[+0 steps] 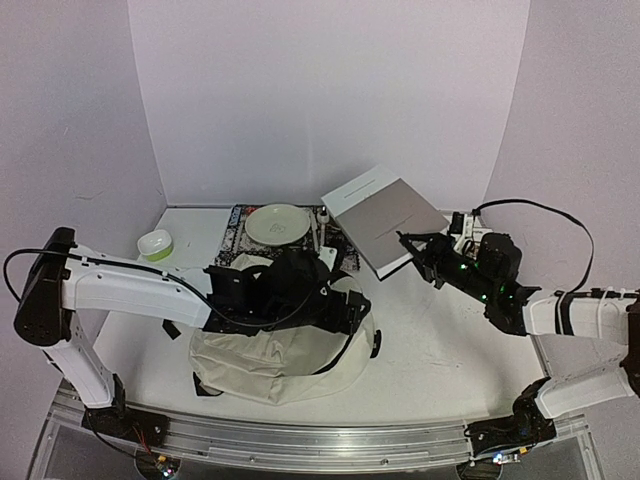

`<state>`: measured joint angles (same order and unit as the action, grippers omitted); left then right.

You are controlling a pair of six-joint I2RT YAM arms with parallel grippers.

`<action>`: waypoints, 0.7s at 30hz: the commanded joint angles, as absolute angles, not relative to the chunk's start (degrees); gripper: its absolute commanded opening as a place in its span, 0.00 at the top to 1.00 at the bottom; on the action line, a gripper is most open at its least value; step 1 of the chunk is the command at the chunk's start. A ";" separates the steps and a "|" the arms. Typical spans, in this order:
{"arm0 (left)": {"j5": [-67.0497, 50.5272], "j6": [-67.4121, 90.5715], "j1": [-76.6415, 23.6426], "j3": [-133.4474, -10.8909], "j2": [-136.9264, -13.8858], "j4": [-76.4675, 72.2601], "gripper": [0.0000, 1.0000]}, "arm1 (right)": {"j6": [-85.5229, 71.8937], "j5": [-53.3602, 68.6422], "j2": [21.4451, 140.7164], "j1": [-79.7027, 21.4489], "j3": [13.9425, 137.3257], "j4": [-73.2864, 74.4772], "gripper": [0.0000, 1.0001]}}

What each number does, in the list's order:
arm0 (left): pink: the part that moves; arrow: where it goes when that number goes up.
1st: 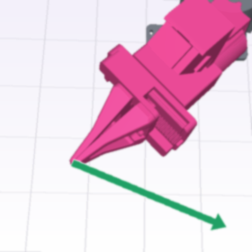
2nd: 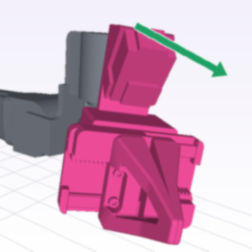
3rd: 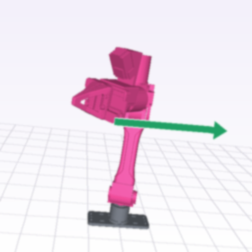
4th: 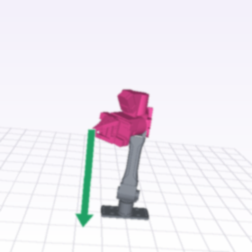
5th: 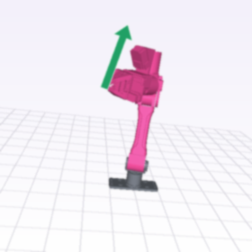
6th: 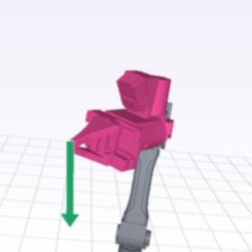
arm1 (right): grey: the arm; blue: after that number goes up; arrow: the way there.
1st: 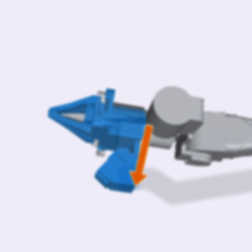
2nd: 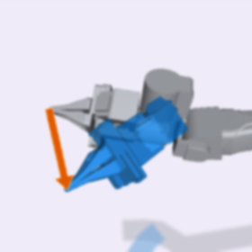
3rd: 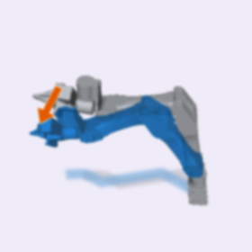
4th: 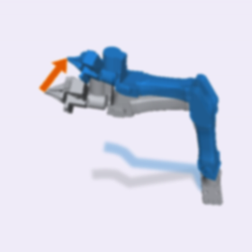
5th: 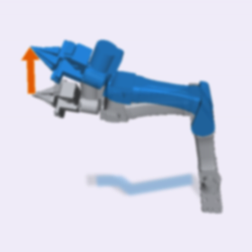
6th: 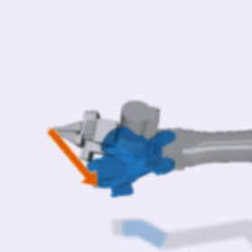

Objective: Pack the student bag
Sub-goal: Pick up the largest pocket of the bag from the student bag.

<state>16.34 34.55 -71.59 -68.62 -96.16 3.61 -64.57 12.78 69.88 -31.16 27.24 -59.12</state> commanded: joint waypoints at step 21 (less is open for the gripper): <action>24.79 31.66 -73.44 -81.23 -105.51 21.86 0.46 | -65.48 11.86 63.81 -30.96 25.78 -61.94 0.65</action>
<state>21.93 32.60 -73.25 -78.11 -105.27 20.57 -65.51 11.90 65.99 -31.16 25.75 -57.03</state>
